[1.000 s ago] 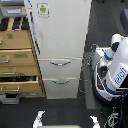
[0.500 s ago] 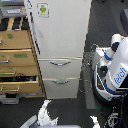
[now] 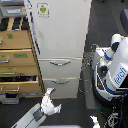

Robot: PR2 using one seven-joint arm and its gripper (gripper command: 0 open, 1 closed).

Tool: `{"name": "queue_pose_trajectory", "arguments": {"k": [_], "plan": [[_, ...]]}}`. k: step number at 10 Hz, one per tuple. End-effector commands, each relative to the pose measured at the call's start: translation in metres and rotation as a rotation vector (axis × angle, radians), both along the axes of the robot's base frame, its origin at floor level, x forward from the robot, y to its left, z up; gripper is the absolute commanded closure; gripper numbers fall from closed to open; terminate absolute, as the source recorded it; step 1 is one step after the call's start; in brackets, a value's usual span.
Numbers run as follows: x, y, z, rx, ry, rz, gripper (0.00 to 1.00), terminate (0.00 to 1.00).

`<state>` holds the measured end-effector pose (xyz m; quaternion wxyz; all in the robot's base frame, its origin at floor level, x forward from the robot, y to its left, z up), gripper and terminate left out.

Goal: Opening the fridge

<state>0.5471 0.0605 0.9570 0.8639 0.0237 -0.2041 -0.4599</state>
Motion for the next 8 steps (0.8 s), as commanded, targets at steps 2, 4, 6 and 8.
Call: {"name": "queue_pose_trajectory", "arguments": {"k": [2,4,6,8], "plan": [[0.147,0.025,0.056,0.015,0.032,0.431,0.00,0.00],[0.166,0.041,0.067,0.041,0.026,0.514,0.00,0.00],[0.190,0.063,0.084,0.069,0.008,0.625,0.00,0.00],[0.207,0.083,0.095,0.038,0.034,0.741,0.00,0.00]]}}
